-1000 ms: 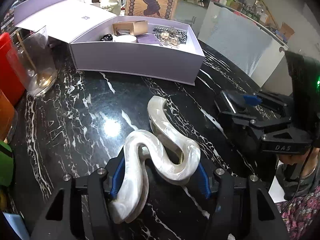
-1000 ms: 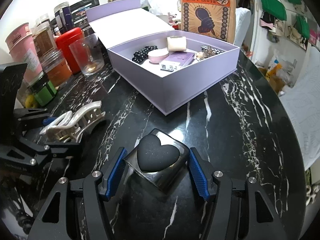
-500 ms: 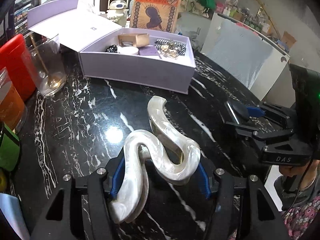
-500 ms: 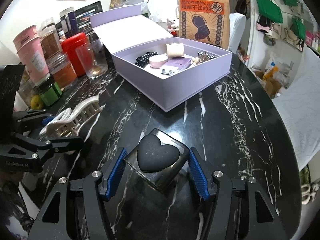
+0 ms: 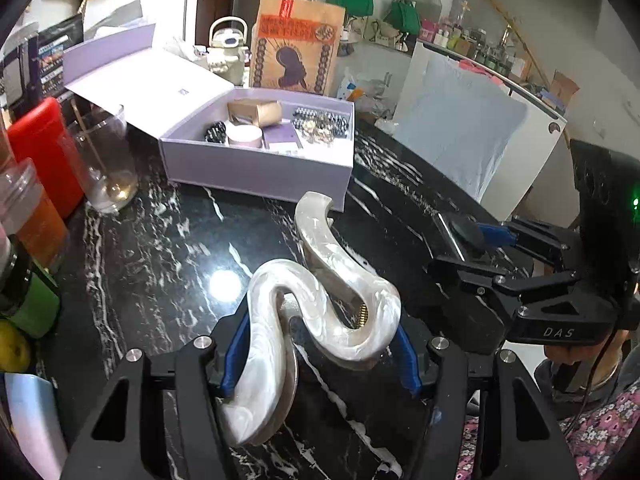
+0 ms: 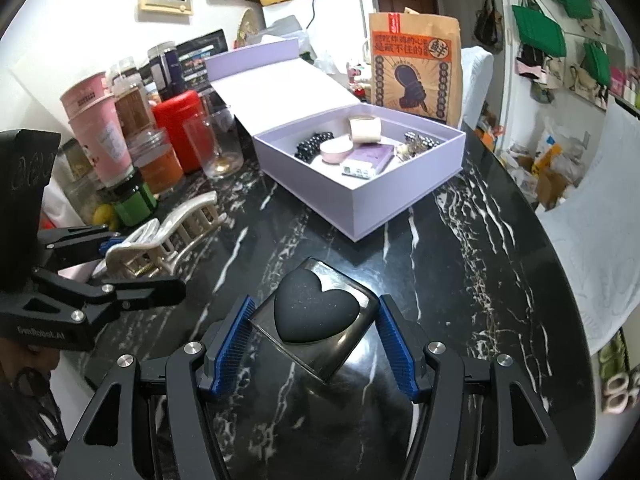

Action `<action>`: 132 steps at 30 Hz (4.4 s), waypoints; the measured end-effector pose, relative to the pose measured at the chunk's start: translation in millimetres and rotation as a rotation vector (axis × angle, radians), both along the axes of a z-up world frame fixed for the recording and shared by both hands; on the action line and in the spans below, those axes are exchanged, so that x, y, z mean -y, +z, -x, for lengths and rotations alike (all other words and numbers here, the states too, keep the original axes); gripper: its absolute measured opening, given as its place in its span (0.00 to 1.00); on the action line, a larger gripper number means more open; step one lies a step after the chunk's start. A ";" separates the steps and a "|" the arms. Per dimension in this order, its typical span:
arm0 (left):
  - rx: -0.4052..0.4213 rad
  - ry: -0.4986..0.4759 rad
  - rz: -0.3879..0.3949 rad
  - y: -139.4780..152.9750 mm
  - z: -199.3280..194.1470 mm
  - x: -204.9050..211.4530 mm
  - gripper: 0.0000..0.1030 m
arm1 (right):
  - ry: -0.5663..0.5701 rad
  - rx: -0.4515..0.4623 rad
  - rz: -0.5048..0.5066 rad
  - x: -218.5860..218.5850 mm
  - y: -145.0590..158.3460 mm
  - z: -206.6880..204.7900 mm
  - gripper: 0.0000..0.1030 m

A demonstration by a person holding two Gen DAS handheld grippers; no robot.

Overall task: Organize rigid objects
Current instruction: 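Carry the claw clips and heart compact toward the lavender box with both tools, then lower the claw clips and heart compact into the lavender box, then open the right tool on the heart compact while the left tool releases the claw clips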

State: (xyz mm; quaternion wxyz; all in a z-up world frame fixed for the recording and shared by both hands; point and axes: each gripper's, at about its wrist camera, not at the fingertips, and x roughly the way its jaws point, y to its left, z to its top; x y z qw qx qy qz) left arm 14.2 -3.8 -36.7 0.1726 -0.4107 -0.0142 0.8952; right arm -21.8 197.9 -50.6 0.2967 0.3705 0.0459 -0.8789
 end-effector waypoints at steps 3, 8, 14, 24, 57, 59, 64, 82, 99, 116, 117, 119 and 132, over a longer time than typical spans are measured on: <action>-0.017 0.024 0.010 8.0 1.1 2.5 0.58 | -0.004 -0.004 0.010 -0.9 4.7 1.8 0.60; -0.027 0.042 -0.016 17.9 10.8 7.5 0.58 | -0.012 -0.004 0.017 -0.5 9.8 10.9 0.60; -0.055 0.063 0.003 24.3 26.2 7.5 0.58 | -0.008 -0.010 0.001 3.3 12.7 28.6 0.60; -0.085 0.077 0.010 35.0 60.2 7.5 0.58 | -0.002 -0.032 0.008 6.8 25.6 59.4 0.60; -0.158 0.131 0.053 72.4 202.5 15.5 0.58 | -0.010 -0.185 0.019 39.1 97.6 190.9 0.60; -0.164 0.138 0.062 72.0 209.9 15.4 0.58 | -0.016 -0.184 0.017 40.3 96.2 196.1 0.61; -0.161 0.151 0.075 63.0 226.3 14.8 0.58 | -0.061 -0.155 0.038 41.1 88.3 213.5 0.61; -0.103 0.129 0.178 16.0 249.0 -8.7 0.58 | -0.133 -0.053 0.006 44.8 26.4 235.2 0.60; 0.044 0.150 0.171 -27.6 271.2 -6.8 0.58 | -0.096 0.094 0.036 52.0 -4.3 249.1 0.61; 0.088 0.168 0.133 -44.2 278.0 -2.9 0.58 | -0.096 0.080 -0.011 58.9 -14.4 247.6 0.61; 0.088 0.168 0.133 -44.4 278.2 -3.1 0.58 | -0.097 0.080 -0.010 58.9 -14.3 247.7 0.61; 0.088 0.168 0.133 -44.4 279.3 -3.2 0.58 | -0.094 0.082 -0.008 58.8 -14.2 247.8 0.61; 0.105 0.181 0.145 -46.1 284.3 -9.0 0.58 | -0.102 0.073 -0.024 53.8 -9.3 249.7 0.71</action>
